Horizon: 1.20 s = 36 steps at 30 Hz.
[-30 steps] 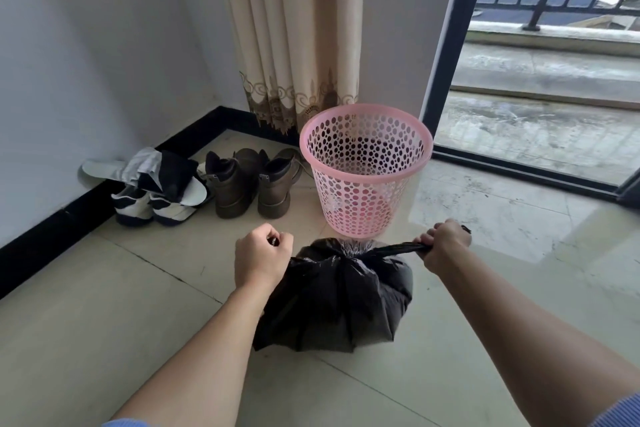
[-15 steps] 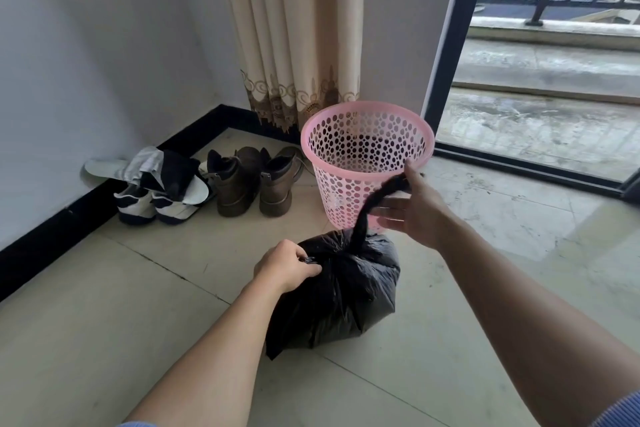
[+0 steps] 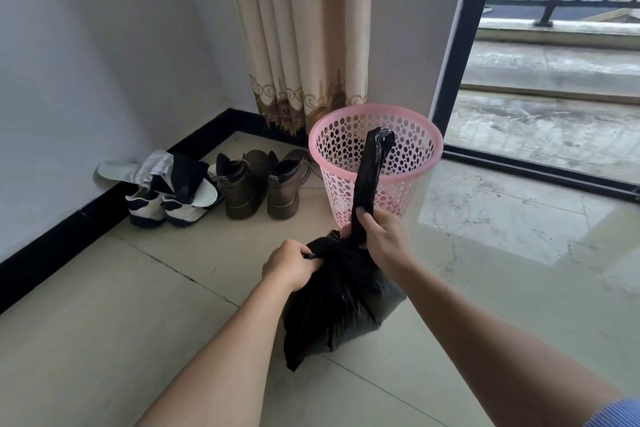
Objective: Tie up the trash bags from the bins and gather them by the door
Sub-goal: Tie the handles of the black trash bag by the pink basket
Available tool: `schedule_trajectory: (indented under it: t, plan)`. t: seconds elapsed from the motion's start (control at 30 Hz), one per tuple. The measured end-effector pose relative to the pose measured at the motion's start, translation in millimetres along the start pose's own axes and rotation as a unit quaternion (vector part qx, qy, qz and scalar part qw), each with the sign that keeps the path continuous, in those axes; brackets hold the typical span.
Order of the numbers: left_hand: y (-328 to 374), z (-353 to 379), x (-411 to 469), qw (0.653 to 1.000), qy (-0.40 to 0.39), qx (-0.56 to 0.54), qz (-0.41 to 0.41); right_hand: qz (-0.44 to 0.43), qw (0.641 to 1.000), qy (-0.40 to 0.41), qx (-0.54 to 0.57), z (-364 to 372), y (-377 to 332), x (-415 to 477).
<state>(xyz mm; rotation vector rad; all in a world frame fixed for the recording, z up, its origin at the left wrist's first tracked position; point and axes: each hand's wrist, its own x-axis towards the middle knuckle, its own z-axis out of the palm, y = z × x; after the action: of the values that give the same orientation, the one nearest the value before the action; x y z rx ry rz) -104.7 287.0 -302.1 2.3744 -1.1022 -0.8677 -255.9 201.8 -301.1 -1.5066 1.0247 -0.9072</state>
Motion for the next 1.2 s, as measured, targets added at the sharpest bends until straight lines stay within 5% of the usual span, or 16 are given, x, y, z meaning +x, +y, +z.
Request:
schedule_trajectory:
  t: [0.1, 0.23, 0.43, 0.57, 0.63, 0.77, 0.87, 0.97, 1.13, 1.2]
  plan:
    - [-0.3, -13.3, -1.1, 0.987, -0.045, -0.153, -0.024, 0.013, 1.0, -0.024, -0.001, -4.5, 3.6, 12.4]
    - [6.7, -29.8, -1.1, 0.943, -0.011, -0.33, -0.044, 0.024, 0.958, -0.018, -0.287, -18.4, 16.7, 22.3]
    - [38.6, -45.6, 1.4, 0.908, 0.034, -0.417, 0.013, 0.049, 0.844, -0.254, -0.47, 2.6, 0.5, -3.1]
    - [51.2, -52.4, -3.8, 0.901, -0.08, -0.42, 0.08, 0.006, 0.812, -0.175, -0.556, 16.2, 1.2, -13.4]
    - [50.8, -55.1, 0.6, 0.9, -0.073, -0.424, 0.076, 0.001, 0.837, -0.155, -0.525, 15.1, 6.1, -13.2]
    - [24.7, -49.9, 13.2, 0.954, 0.143, -0.263, -0.027, 0.012, 0.895, -0.223, -0.387, 3.4, 10.4, -8.5]
    - [6.2, -22.8, 7.8, 0.96, 0.059, -0.263, -0.078, 0.031, 0.933, -0.241, -0.265, 2.1, 6.9, -7.1]
    - [3.8, -21.5, 6.4, 0.919, 0.059, -0.382, -0.083, 0.105, 0.95, -0.188, -0.226, -1.9, 6.3, -1.5]
    - [4.0, -39.2, 13.0, 0.801, 0.114, -0.575, -0.118, 0.302, 0.93, -0.186, -0.098, -22.2, -2.0, 2.7]
    - [5.6, -31.7, 6.1, 0.819, 0.113, -0.547, -0.131, 0.35, 0.915, -0.199, -0.01, -28.4, -6.2, 2.9]
